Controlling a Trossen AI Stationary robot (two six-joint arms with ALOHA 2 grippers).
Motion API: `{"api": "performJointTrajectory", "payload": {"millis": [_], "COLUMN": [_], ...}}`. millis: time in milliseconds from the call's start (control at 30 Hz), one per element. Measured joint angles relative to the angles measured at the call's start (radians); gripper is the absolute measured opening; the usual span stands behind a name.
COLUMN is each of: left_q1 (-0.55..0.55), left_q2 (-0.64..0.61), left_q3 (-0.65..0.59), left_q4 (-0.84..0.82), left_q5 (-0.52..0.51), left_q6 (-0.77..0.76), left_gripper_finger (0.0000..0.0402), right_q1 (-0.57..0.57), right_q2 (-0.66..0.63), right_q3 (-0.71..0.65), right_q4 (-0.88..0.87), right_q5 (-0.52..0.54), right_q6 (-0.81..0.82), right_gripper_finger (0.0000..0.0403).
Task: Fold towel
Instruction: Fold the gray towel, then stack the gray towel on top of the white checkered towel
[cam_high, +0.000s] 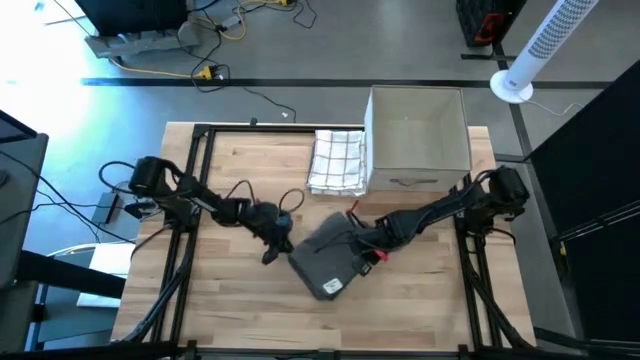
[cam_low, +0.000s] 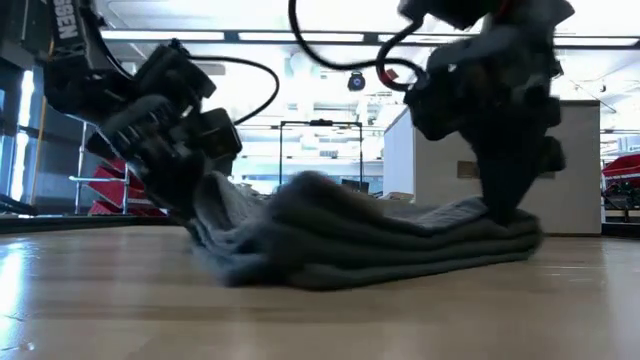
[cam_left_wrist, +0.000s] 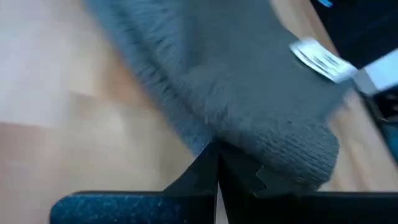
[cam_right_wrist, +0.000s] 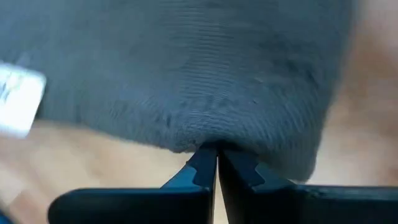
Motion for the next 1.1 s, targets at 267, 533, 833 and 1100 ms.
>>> {"api": "performJointTrajectory", "payload": {"millis": [267, 533, 833, 1100], "left_q1": [-0.179, -0.192, -0.118, 0.084], "left_q2": [-0.131, -0.174, -0.352, -0.536], "left_q3": [-0.004, -0.005, 0.005, 0.187], "left_q4": [-0.153, -0.231, -0.403, -0.611], "left_q5": [-0.017, -0.076, -0.222, -0.301], "left_q6": [-0.093, -0.094, 0.008, 0.363], "left_gripper_finger": [0.0, 0.0, 0.0, 0.0], "right_q1": [-0.09, -0.091, -0.029, 0.026], "right_q2": [0.0, -0.037, -0.273, -0.437], "right_q3": [0.0, 0.017, 0.127, 0.145], "right_q4": [-0.058, -0.12, -0.193, -0.178], "right_q5": [0.09, 0.006, 0.09, 0.218], "right_q6": [-0.134, -0.185, -0.117, -0.031], "right_gripper_finger": [0.0, 0.0, 0.0, 0.0]}}
